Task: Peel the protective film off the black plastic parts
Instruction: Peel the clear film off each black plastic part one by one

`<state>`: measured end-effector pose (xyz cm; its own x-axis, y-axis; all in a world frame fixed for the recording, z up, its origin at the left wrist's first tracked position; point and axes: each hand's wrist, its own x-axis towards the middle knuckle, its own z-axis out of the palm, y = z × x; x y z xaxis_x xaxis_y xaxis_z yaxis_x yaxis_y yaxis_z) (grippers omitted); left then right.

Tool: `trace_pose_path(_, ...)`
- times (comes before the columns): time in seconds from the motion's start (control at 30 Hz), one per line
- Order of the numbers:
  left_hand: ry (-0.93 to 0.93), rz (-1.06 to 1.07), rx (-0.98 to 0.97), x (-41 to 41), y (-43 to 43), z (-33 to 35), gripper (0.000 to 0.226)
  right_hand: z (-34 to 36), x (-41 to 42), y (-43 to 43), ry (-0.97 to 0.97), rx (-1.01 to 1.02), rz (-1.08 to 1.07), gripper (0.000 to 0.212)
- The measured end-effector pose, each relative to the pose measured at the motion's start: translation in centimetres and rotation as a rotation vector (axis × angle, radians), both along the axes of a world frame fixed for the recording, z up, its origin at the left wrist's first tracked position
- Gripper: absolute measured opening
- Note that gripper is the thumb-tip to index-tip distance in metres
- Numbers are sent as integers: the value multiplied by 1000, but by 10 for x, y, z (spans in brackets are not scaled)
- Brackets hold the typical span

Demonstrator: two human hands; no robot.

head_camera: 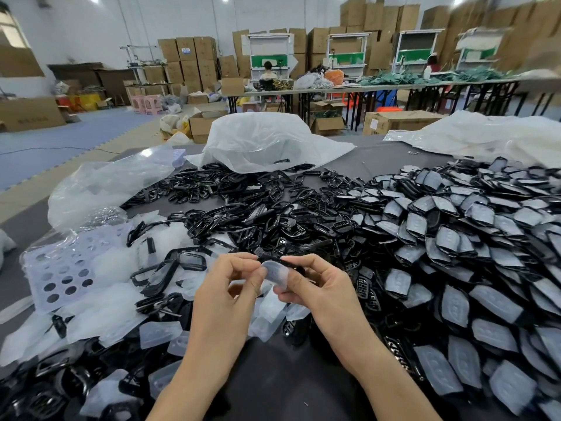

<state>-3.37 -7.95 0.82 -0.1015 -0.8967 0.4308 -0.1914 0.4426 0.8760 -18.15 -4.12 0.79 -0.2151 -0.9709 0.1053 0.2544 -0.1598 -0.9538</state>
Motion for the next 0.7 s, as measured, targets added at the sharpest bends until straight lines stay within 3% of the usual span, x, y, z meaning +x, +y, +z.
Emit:
trace_pose_path(0.33,-41,2,34,3,-1,-3,19,-2,-3,0,52,-19,45,16)
trace_pose_path(0.5,2,5,58,2,0,0,21,-2,3,-1,43,-53,69,28)
trace_pose_path(0.7,48,-220,186,0,6,6,29,-5,-1,-1,91,-48,-11,15)
